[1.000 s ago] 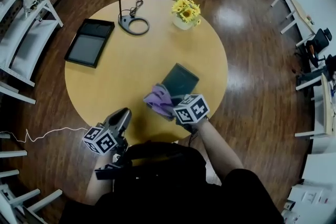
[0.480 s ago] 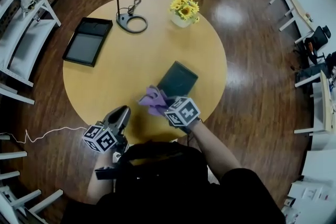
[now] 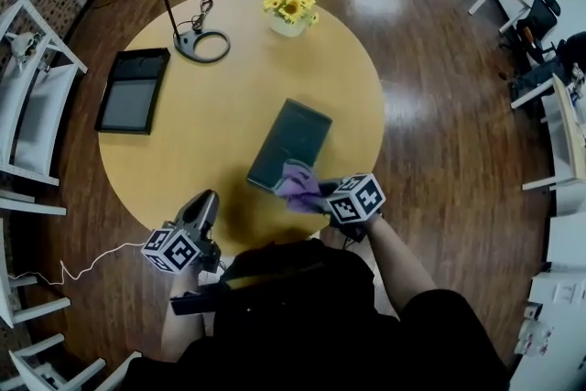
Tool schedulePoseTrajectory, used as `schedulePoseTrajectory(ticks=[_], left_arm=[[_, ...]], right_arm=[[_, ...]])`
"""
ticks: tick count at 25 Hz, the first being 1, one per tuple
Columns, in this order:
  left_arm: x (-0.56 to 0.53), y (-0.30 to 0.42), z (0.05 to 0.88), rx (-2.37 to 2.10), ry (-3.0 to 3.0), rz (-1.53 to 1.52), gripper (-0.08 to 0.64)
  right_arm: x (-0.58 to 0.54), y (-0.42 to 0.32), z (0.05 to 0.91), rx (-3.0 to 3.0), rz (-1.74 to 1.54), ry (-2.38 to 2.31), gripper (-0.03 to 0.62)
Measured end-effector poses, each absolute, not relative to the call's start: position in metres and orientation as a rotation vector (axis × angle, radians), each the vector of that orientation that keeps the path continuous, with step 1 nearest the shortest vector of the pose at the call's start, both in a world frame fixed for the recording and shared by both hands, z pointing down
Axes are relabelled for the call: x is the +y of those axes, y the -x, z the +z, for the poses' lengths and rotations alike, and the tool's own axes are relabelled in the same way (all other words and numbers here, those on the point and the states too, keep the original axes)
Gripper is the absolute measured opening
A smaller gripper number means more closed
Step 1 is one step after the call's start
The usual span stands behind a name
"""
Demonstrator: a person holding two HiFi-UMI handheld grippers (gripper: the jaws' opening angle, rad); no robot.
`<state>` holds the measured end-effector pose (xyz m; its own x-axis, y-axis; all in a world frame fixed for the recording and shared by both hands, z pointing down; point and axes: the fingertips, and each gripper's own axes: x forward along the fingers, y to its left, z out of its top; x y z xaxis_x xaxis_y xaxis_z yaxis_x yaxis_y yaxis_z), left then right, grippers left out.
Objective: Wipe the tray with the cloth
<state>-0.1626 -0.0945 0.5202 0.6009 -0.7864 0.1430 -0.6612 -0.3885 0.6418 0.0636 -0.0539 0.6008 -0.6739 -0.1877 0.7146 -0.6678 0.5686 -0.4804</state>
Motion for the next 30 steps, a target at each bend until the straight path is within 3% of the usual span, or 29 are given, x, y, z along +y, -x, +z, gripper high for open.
schedulePoseTrajectory(ticks=[6, 11, 19, 30], left_arm=[[-0.098, 0.160, 0.510, -1.140, -2.181, -0.245, 0.044], [-0.089, 0.156, 0.488, -1.182, -2.241, -0.238, 0.044], [-0.067, 0.180, 0.488, -1.308, -2.177, -0.292, 0.044], [-0.071, 0.164, 0.502, -1.231, -2.171, -0.266, 0.044]], right_arm=[[-0.074, -0.073, 0.574, -2.203, 0.878, -0.727, 0.092], [-0.133, -0.026, 0.544, -2.265, 0.667, -0.720, 0.092], [-0.155, 0.018, 0.593, -1.996, 0.341, -0.584, 0.092], [-0.118, -0.053, 0.602, -2.007, 0.368, -0.715, 0.092]])
